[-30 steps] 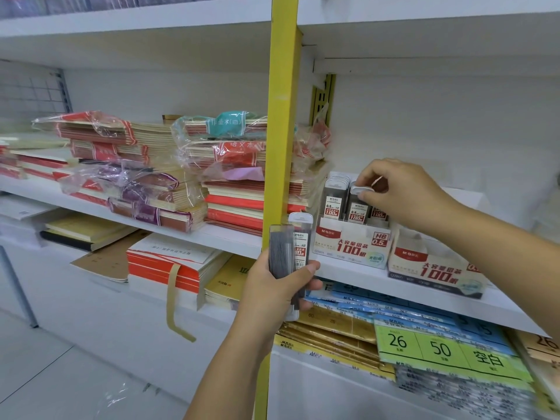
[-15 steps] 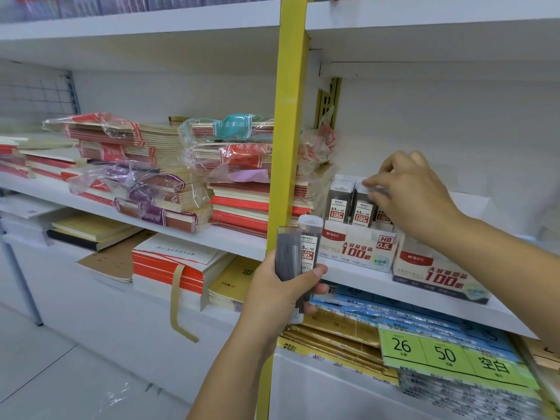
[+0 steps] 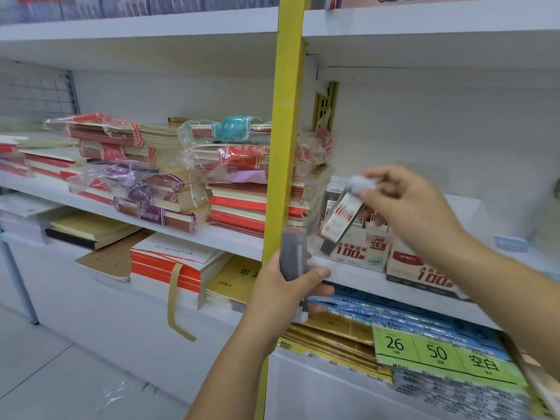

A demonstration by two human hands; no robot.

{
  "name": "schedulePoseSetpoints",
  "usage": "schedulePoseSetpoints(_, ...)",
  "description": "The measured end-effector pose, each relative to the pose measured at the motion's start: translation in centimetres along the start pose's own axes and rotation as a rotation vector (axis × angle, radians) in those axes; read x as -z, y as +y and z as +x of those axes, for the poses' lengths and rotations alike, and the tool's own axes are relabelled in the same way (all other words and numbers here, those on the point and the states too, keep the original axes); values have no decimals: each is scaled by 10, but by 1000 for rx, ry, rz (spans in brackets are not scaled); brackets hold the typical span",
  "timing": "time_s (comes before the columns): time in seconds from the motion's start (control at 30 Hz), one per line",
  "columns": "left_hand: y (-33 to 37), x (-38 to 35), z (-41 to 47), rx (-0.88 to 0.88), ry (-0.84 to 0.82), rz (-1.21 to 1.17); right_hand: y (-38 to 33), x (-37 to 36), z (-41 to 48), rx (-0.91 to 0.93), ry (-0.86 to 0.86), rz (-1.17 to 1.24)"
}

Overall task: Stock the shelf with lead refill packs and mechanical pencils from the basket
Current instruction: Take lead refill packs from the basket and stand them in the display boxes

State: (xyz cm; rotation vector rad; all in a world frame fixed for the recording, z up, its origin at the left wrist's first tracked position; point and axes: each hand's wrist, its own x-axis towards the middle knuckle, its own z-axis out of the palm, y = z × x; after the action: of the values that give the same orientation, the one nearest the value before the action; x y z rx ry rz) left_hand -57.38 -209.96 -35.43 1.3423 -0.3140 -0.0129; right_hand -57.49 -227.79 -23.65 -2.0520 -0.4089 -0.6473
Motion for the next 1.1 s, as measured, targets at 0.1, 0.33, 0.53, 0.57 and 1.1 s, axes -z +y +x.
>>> schedulePoseSetpoints(0.1,-3,6,3,-26,37,73,-4,25,17,157,153,-132)
schedulePoseSetpoints(0.33,-6,8,5,-27,-12,95,12,26,36,168,13,-519)
schedulePoseSetpoints(0.53,-7,11,5,43,-65,107,28,20,45,72,-15,-519)
schedulePoseSetpoints(0.57,-8,11,5,40,-61,114,30,19,46,79,-17,-547)
schedulePoseSetpoints(1.1,5,4,-4,-82,-72,108,2,-11,-14,44,-312,-186)
